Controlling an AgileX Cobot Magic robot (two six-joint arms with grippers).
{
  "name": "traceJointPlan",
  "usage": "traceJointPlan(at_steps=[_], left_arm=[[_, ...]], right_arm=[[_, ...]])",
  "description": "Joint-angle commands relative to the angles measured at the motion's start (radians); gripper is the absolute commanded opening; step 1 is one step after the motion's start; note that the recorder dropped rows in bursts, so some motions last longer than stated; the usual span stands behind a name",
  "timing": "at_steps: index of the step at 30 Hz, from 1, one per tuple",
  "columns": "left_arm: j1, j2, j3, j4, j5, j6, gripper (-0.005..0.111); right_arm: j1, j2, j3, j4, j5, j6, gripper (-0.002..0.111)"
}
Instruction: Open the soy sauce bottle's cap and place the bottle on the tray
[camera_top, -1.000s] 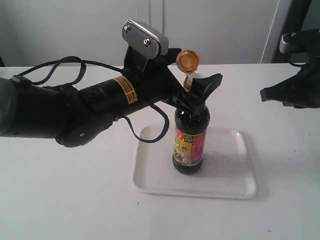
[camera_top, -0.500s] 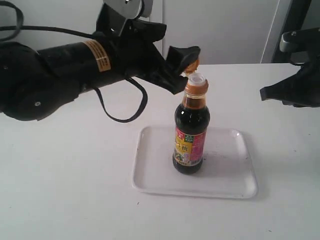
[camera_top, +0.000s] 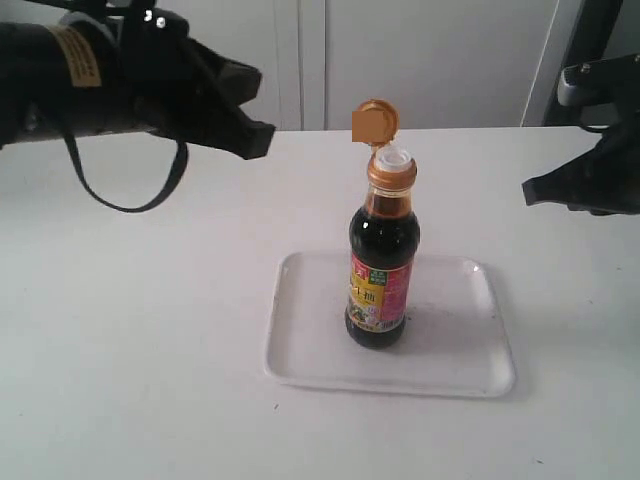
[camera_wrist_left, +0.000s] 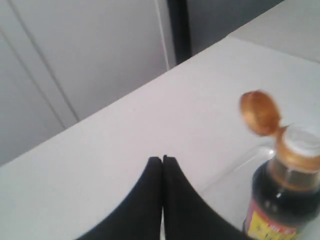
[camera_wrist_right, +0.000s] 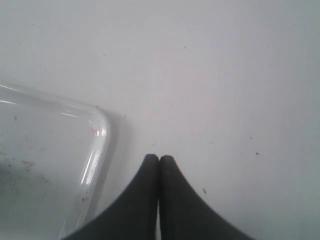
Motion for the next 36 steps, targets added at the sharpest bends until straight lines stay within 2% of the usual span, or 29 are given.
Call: traceJointPlan(at_steps=[1, 6, 12, 16, 23, 27, 36], left_arm=[[0.092, -0.036, -0.005, -0.017, 0.186, -0.006, 0.0], [0.192, -0.053, -0.005, -0.013, 0.349, -0.006, 0.0], [0.277, -0.055, -0.005, 0.054, 0.59, -0.004, 0.0], [0.32, -0.062, -0.005, 0.101, 0.772, -0.002, 0.0], [0.382, -0.133, -0.005, 0.138, 1.009, -0.007, 0.0], [0.382, -0.201, -0.005, 0.136, 1.08, -0.039, 0.0], [0.382, -0.37, 0.01, 0.076, 1.088, -0.086, 0.0]], right_arm=[[-0.003, -0.049, 0.0, -0.026, 0.036, -0.014, 0.0], [-0.001, -0.095, 0.0, -0.05, 0.074, -0.017, 0.0], [-0.001, -0.138, 0.0, -0.071, 0.127, -0.016, 0.0], [-0.001, -0.168, 0.0, -0.076, 0.171, -0.016, 0.0], [-0.001, -0.233, 0.002, -0.13, 0.255, 0.041, 0.0], [-0.001, -0.284, 0.012, -0.125, 0.289, 0.041, 0.0], [-0.001, -0.481, 0.167, -0.108, 0.118, 0.064, 0.0]])
